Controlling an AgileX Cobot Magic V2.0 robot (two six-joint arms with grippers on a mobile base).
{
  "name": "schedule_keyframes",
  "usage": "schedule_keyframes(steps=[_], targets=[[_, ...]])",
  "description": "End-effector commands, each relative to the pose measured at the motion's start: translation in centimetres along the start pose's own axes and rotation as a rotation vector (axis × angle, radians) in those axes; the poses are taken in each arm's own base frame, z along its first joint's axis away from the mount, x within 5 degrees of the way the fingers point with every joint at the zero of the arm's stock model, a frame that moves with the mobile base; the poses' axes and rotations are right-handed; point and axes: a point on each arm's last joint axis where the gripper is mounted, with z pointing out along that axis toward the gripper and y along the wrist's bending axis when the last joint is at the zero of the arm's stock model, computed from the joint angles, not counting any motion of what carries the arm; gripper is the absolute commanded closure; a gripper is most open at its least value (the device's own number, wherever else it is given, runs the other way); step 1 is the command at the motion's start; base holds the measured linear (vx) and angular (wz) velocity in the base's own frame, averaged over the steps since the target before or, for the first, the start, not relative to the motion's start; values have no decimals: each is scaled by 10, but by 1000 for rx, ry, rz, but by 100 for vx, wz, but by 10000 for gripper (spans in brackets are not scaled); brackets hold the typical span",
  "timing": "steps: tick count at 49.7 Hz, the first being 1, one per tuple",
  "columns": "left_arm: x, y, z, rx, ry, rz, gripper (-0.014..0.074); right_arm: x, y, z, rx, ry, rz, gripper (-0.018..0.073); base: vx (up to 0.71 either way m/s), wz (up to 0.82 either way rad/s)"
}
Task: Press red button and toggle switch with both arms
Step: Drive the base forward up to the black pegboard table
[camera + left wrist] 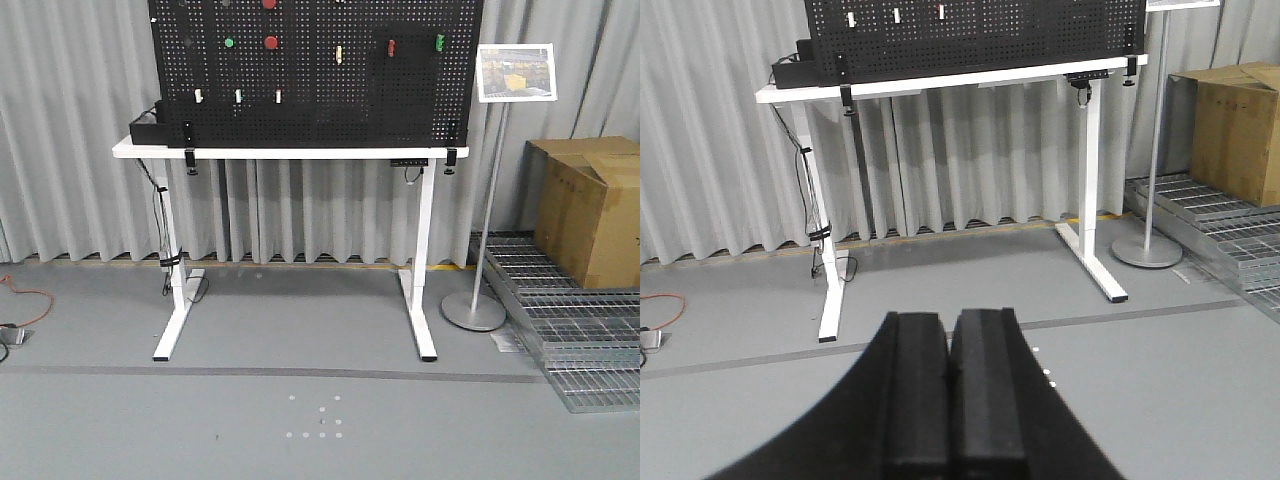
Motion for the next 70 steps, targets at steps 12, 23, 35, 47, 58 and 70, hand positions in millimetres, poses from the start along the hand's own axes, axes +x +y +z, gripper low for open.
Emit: schedule_keyframes(steps=[12, 23, 35, 47, 58, 70], targets=[[3, 0, 0, -10, -63, -10, 594, -4, 0, 0, 9, -87, -17, 562, 0, 0], [3, 0, 0, -10, -63, -10, 594, -4, 0, 0, 9, -87, -17, 562, 0, 0], [3, 0, 0, -10, -63, -10, 594, -4, 0, 0, 9, -87, -17, 562, 3, 2], [3, 0, 0, -10, -63, -10, 594, -4, 0, 0, 9, -87, -17, 562, 15, 2], [3, 0, 0, -10, -63, -10, 594, -4, 0, 0, 9, -83, -17, 562, 31, 6], [3, 0, 0, -10, -63, -10, 594, -4, 0, 0, 8, -78, -17, 562, 44, -2]])
